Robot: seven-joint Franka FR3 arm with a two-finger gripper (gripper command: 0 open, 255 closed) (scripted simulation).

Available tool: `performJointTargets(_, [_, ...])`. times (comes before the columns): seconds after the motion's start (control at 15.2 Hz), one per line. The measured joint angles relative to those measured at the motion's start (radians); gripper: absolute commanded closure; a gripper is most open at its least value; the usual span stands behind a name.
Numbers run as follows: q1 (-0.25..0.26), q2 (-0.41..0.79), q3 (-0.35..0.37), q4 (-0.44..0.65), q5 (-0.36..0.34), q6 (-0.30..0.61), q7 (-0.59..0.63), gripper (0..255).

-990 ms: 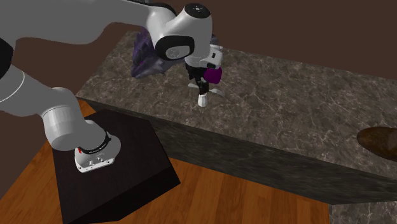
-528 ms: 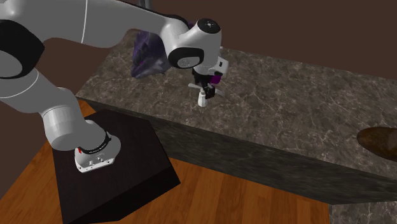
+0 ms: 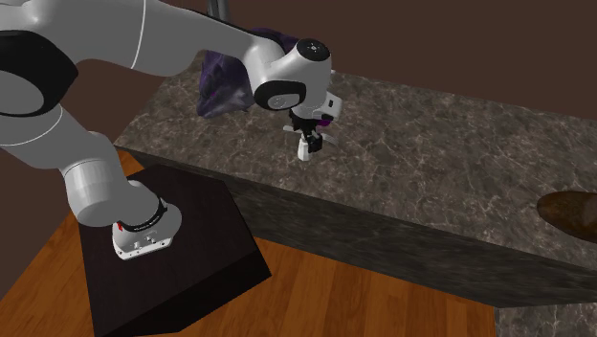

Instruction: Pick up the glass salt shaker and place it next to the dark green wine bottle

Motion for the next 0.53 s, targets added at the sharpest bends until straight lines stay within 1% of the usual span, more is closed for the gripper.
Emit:
performJointTargets(0.13, [0.0,0.0,0.0,0.0,0.0,0.0,0.0,0])
performJointTargets(0.2, [0.0,0.0,0.0,0.0,0.0,0.0,0.0,255])
performJointTargets(0.53, [0.0,0.0,0.0,0.0,0.0,0.001,0.0,255])
